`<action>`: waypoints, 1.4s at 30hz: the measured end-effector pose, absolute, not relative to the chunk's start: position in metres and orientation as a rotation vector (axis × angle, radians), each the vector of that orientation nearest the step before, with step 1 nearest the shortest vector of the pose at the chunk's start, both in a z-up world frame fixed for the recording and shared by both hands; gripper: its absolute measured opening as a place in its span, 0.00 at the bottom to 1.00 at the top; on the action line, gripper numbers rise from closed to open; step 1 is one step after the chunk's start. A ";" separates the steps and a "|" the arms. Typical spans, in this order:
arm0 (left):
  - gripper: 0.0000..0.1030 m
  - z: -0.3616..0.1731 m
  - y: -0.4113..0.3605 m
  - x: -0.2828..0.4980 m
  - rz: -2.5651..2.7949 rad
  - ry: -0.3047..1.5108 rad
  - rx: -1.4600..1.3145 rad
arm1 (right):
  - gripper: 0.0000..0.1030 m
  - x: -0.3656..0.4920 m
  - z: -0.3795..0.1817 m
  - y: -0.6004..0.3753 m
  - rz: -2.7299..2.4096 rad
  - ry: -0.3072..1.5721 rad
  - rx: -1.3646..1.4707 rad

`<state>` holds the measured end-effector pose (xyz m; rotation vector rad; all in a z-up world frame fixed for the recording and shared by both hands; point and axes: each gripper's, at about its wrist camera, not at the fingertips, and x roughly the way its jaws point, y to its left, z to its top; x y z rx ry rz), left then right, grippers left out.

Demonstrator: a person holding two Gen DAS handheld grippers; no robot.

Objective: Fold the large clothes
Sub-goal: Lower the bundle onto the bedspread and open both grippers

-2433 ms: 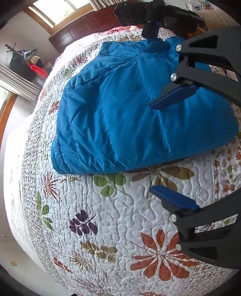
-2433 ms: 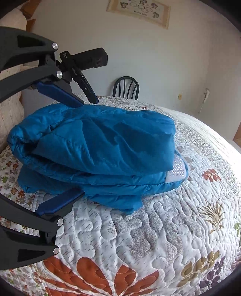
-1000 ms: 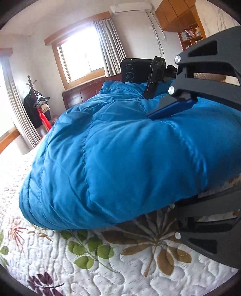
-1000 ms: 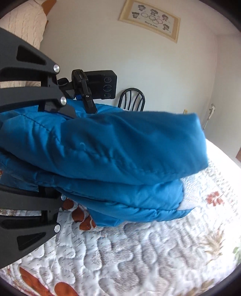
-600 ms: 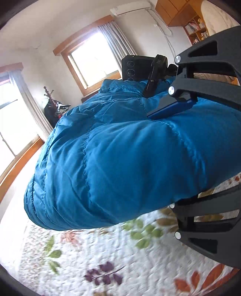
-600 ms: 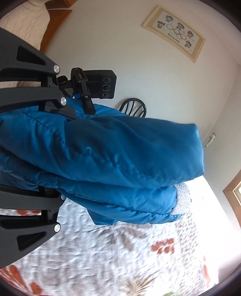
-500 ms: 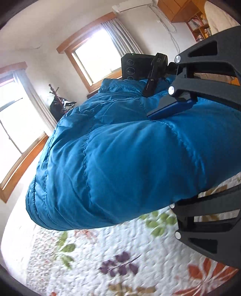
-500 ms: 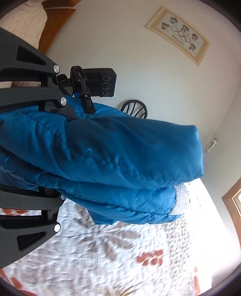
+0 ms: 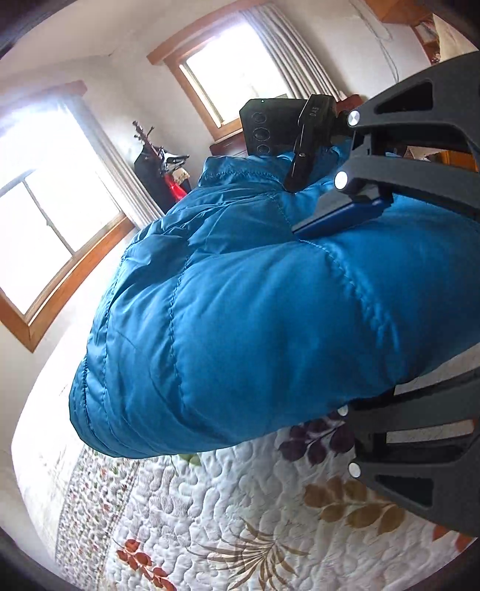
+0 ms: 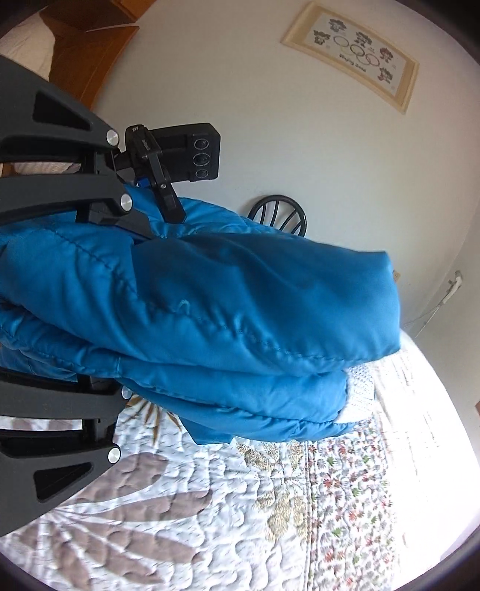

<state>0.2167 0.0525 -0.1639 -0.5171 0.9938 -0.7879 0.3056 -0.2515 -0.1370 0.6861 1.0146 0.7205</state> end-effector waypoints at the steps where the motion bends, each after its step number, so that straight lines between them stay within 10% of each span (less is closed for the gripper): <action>1: 0.60 -0.170 0.052 0.222 -0.780 1.001 -0.520 | 0.46 0.314 -0.142 -0.250 0.716 1.027 0.691; 42: 0.86 -0.215 0.106 0.221 -0.549 1.092 -0.418 | 0.72 0.259 -0.203 -0.281 0.511 1.139 0.586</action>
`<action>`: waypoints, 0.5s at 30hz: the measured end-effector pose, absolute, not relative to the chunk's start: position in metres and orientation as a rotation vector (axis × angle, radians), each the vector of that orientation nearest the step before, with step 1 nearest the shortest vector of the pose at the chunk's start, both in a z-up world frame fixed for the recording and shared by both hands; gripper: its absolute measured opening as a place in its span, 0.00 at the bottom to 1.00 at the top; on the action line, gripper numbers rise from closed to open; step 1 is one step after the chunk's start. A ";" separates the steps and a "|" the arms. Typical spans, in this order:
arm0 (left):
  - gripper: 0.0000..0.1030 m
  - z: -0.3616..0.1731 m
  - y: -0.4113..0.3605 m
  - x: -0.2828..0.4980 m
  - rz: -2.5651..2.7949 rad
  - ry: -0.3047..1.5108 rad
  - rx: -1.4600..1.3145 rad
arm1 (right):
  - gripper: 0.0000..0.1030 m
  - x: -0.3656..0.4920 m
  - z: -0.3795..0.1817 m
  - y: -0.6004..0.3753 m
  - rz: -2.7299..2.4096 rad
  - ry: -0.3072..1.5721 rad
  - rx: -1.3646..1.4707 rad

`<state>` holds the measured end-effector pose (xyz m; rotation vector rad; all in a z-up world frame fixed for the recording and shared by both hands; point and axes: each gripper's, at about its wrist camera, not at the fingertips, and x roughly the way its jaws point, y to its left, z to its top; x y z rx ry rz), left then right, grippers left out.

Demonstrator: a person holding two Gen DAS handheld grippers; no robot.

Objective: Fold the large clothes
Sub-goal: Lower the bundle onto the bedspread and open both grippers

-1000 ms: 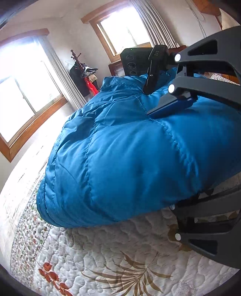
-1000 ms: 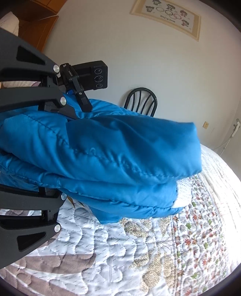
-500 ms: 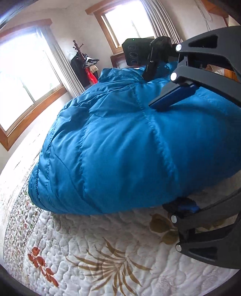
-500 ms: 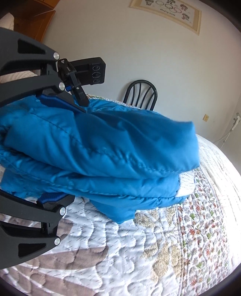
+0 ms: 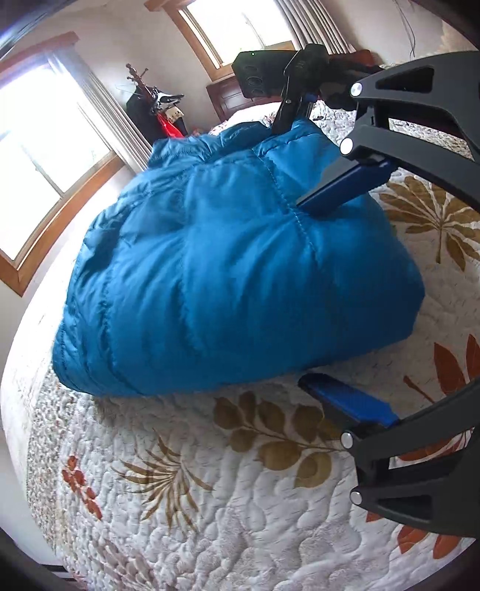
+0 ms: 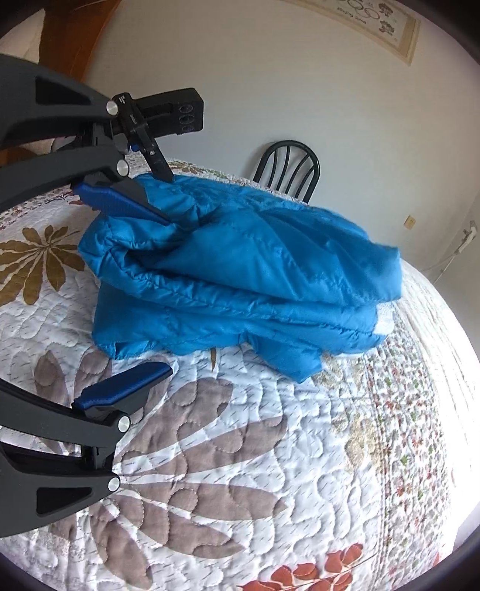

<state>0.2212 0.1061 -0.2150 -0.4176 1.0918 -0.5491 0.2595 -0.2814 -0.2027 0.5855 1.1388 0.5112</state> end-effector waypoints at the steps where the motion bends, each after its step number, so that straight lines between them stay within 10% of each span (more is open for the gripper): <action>1: 0.88 -0.220 0.105 0.223 -0.548 1.103 -0.424 | 0.72 0.260 -0.207 -0.281 0.492 1.148 0.566; 15: 0.87 -0.182 0.094 0.207 -0.418 1.130 -0.313 | 0.89 0.233 -0.165 -0.268 0.362 1.133 0.463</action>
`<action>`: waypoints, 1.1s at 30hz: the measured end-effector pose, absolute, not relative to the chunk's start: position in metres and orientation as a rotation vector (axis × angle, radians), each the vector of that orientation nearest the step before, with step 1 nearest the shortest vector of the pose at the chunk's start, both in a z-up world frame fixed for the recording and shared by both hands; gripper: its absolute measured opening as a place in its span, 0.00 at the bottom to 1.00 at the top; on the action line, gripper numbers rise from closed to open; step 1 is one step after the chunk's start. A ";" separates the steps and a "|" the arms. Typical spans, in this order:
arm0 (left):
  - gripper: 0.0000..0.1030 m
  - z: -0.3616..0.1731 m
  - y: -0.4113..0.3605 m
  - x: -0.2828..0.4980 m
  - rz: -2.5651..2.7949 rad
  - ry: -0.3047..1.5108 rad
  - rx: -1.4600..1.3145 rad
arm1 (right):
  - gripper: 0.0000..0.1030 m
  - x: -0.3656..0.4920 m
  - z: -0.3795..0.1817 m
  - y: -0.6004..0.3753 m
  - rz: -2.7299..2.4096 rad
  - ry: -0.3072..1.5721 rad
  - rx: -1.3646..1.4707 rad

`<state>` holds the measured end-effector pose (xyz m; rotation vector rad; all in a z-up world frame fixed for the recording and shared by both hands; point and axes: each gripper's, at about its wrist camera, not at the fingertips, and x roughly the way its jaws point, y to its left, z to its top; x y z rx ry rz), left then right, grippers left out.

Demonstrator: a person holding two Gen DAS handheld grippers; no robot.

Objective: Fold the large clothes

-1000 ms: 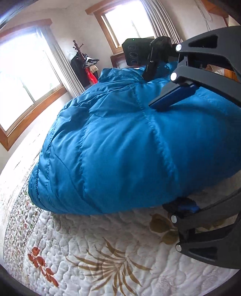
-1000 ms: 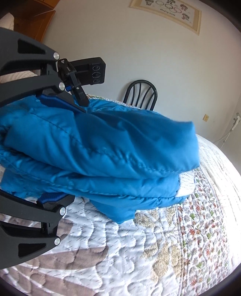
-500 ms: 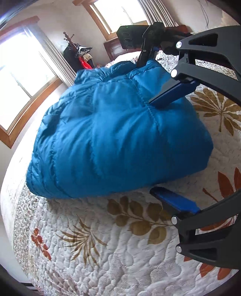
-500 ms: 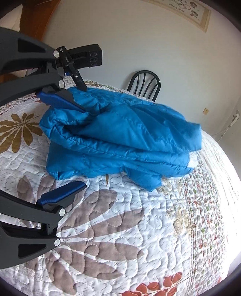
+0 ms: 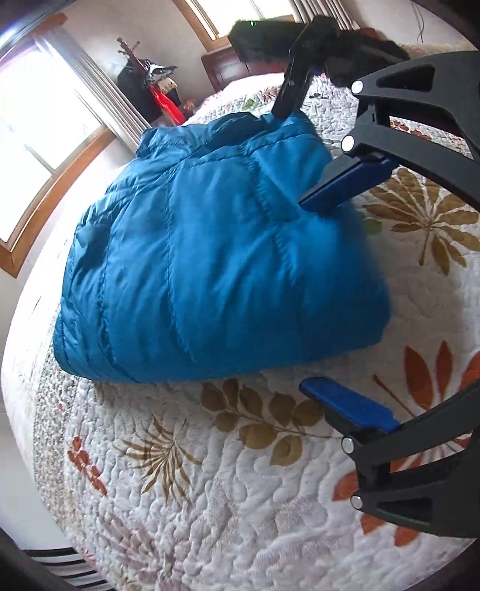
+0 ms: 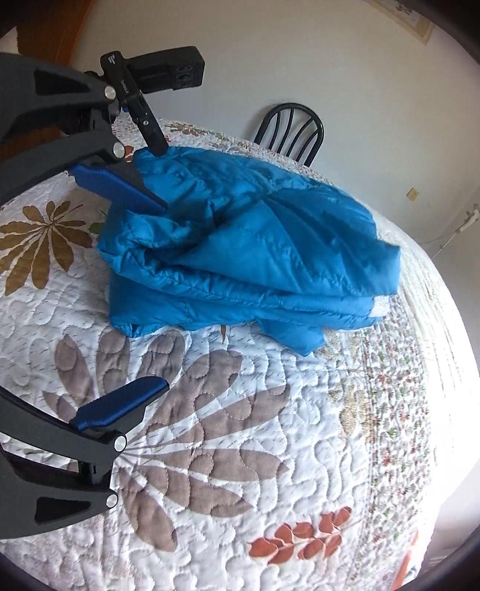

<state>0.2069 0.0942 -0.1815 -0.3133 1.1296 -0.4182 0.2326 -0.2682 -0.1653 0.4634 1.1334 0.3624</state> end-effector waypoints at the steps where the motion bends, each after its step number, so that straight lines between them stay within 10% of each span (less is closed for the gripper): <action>1: 0.88 -0.175 0.093 0.202 -0.411 1.127 -0.305 | 0.92 0.226 -0.157 -0.266 0.352 1.123 0.446; 33: 0.93 -0.067 0.090 0.051 -0.112 0.971 -0.010 | 0.96 0.086 -0.054 -0.212 0.093 1.063 0.146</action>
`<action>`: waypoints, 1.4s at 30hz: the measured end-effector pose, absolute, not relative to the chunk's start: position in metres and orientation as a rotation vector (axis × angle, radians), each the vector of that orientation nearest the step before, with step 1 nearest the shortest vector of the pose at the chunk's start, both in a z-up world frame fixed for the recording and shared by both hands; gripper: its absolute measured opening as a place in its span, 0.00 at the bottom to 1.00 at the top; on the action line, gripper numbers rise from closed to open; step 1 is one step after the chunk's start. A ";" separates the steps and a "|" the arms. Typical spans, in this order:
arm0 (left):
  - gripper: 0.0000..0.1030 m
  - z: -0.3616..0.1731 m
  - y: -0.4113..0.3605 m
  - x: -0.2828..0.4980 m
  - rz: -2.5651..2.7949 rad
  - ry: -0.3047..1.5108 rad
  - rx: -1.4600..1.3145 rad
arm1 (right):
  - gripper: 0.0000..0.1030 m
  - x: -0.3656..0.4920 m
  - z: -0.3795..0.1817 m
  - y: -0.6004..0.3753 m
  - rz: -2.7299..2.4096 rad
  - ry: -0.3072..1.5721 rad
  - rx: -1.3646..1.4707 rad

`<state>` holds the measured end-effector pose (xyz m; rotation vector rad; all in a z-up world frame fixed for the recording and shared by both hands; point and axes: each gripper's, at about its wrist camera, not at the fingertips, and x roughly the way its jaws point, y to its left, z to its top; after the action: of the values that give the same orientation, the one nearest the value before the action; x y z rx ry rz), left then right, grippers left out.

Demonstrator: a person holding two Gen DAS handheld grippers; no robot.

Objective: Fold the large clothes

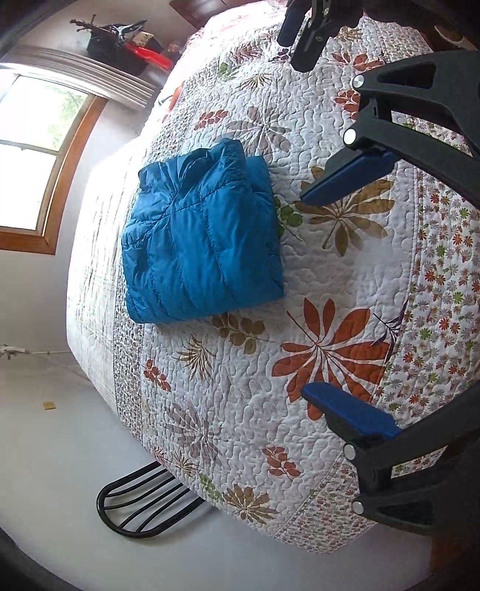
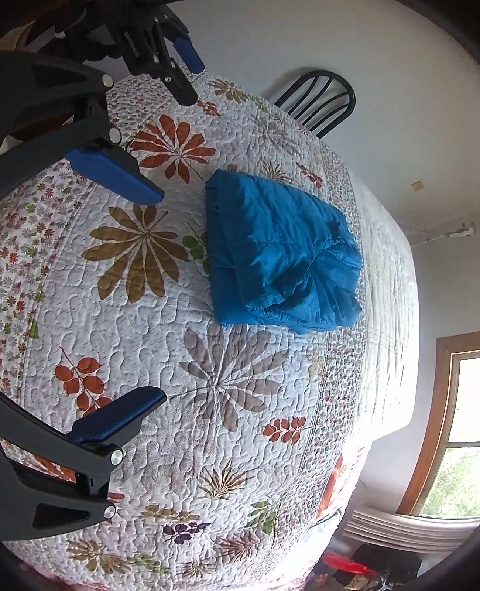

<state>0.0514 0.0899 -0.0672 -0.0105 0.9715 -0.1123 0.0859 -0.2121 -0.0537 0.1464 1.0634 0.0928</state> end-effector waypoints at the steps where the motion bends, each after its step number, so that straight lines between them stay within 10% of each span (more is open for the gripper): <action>1: 0.93 -0.067 0.090 0.049 -0.114 0.971 -0.011 | 0.96 0.085 -0.053 -0.212 0.094 1.064 0.145; 42: 0.93 -0.069 0.086 0.037 -0.120 0.981 0.011 | 0.96 0.079 -0.054 -0.212 0.086 1.070 0.136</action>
<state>0.0370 0.0855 -0.0690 0.0110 0.9813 -0.1200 0.0786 -0.2115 -0.0540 0.1356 1.0696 0.0858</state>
